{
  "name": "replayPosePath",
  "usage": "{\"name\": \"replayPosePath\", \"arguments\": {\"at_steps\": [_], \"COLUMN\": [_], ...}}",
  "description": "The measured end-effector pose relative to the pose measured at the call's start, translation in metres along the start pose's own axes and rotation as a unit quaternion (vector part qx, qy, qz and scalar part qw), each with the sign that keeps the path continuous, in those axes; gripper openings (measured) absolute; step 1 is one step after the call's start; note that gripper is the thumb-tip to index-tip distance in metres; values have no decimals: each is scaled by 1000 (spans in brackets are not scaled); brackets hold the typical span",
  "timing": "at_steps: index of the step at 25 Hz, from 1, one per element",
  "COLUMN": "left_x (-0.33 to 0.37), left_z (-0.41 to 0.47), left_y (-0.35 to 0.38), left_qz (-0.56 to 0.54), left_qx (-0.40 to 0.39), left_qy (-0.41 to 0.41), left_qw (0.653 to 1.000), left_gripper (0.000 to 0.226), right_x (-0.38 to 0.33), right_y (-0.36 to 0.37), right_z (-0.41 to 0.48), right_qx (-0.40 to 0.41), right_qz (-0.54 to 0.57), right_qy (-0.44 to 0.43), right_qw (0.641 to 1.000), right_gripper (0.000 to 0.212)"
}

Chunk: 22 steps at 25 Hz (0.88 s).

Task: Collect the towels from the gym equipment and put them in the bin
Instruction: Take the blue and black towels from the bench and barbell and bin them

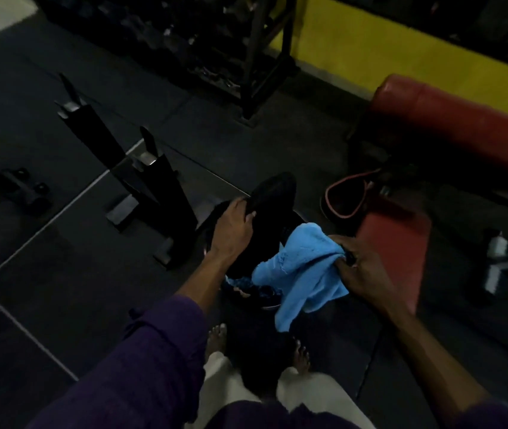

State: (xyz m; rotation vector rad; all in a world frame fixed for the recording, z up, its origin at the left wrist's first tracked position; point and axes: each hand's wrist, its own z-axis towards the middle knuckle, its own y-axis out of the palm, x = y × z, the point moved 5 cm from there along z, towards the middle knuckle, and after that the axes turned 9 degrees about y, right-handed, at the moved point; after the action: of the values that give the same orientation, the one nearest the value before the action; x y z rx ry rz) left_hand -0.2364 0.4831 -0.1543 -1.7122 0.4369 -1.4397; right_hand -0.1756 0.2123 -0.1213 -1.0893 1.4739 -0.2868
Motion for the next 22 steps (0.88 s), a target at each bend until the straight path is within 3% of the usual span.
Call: {"name": "replayPosePath", "arguments": {"at_steps": [2,6,13,18,22], "left_x": [-21,-75,-115,-123,-119], "left_z": [5,8,5,2,-1], "left_y": [11,-3,-28,-20,-5], "left_qz": [-27,-28,-5,14,2], "left_qx": [-78,-120,-142,-149,-158], "left_qy": [14,-19,-10,-19,-42], "left_qw": [996,992,990,989,987], "left_gripper": [44,38,21,27,27], "right_x": [-14,-38,-65,-72,-46], "right_y": [6,29,52,46,70], "right_z": [-1,9,66,120,128], "right_qx": [11,41,87,137,110], "right_qz": [36,59,117,193,176], "right_qy": [-6,25,119,149,165], "right_qw": [999,997,982,960,964], "right_gripper": [34,28,22,21,18]}}
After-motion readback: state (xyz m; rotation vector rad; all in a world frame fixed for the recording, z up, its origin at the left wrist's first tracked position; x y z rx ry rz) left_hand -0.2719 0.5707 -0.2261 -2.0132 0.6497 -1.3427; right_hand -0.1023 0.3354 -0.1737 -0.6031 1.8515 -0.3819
